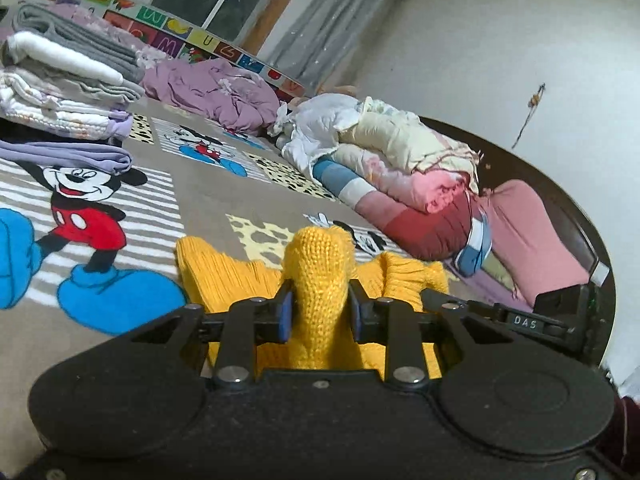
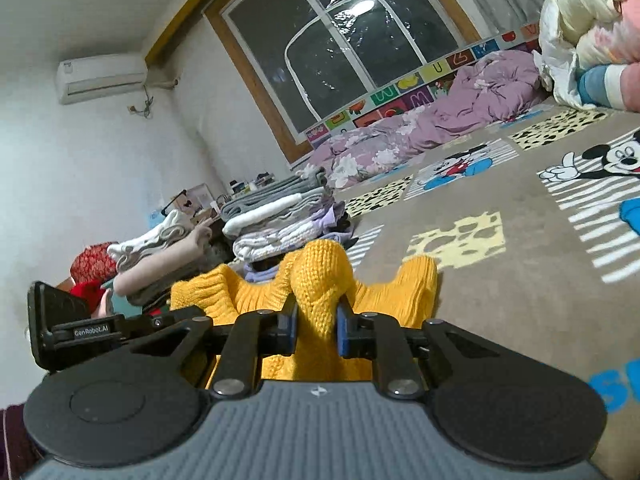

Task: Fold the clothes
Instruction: 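Lift the hem with both grippers and fold it toward the collar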

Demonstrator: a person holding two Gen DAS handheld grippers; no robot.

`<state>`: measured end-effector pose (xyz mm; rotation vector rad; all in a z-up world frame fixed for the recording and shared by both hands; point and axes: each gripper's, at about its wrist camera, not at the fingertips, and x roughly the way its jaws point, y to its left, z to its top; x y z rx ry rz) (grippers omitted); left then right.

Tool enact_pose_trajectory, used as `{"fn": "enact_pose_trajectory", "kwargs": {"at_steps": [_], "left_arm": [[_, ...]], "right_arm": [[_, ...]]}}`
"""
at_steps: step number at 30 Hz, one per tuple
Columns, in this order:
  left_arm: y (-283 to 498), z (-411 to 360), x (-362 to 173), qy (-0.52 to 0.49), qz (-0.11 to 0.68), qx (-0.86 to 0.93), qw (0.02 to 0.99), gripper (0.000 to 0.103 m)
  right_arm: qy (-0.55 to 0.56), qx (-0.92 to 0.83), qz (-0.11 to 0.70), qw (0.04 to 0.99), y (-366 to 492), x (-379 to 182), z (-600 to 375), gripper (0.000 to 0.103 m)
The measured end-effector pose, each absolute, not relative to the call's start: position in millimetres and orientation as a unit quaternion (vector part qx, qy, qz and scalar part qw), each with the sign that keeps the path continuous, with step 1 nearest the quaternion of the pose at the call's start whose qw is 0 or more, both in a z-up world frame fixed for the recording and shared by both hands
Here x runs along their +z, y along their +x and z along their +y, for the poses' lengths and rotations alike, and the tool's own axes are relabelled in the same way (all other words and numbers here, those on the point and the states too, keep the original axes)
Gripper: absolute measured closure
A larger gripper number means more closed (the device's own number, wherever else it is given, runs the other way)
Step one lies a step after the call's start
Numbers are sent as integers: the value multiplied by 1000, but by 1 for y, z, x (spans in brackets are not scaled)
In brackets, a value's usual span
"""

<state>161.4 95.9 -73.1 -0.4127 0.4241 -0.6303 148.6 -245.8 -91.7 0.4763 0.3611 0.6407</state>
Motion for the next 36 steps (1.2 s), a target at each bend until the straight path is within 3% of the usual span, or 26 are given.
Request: {"fn": "enact_pose_trajectory", "kwargs": {"at_steps": [26,36], "left_arm": [[286,113,-95,-250,235,-295,892,80],[303,112,-112,-260,267,-276,886,80]], "right_arm": [[285,289,201,891,282,-108,-239,84],[324,264,256,872,312,-136,-245,84]]}}
